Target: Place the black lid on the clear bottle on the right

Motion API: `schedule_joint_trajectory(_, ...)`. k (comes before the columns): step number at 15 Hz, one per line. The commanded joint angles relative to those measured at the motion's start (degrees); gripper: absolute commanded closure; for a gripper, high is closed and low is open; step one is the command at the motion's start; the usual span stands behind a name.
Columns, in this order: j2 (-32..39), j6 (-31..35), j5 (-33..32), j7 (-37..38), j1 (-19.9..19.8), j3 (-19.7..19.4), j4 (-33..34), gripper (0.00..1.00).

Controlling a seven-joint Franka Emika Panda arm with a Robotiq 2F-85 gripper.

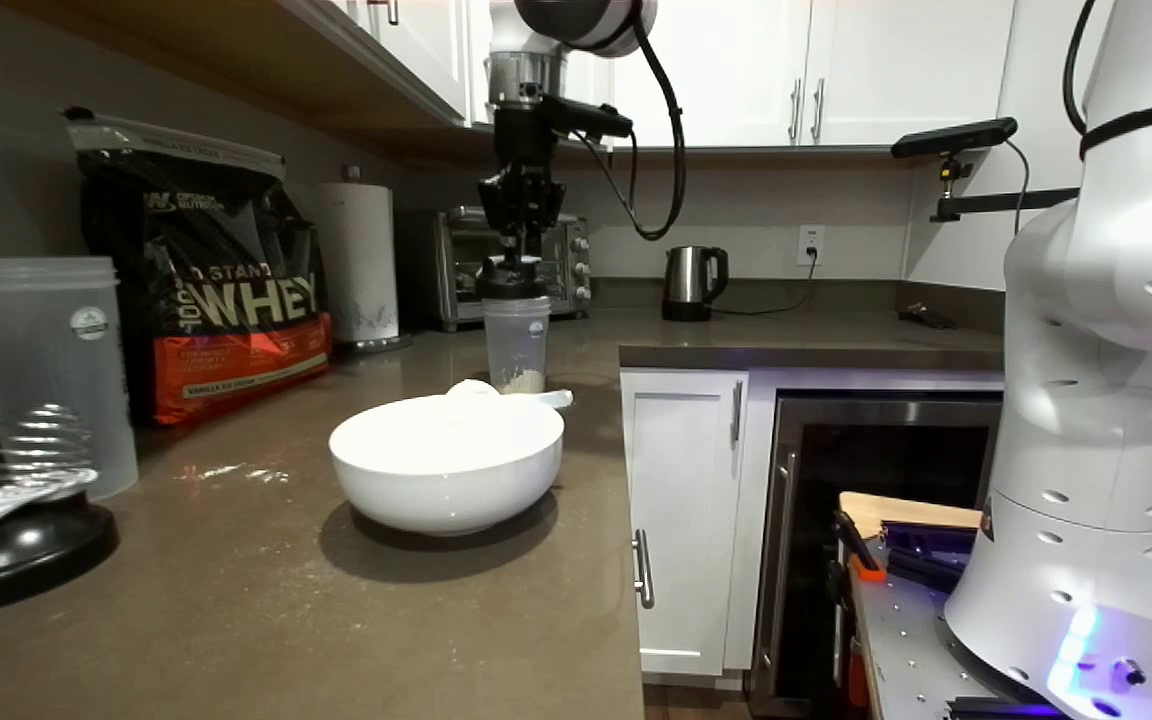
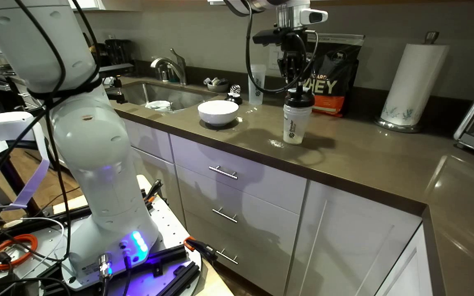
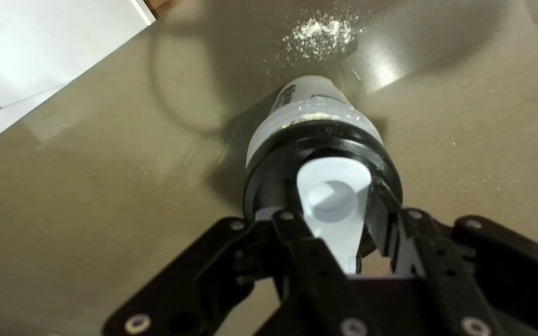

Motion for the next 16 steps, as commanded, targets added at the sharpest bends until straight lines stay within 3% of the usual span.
schedule_joint_trajectory(1,-1.2,-1.3,1.0,-0.3,-0.6,0.4,-0.4,0.88)
schedule_joint_trajectory(16,-1.4,-2.8,0.4,0.3,-0.6,0.6,-0.9,0.88)
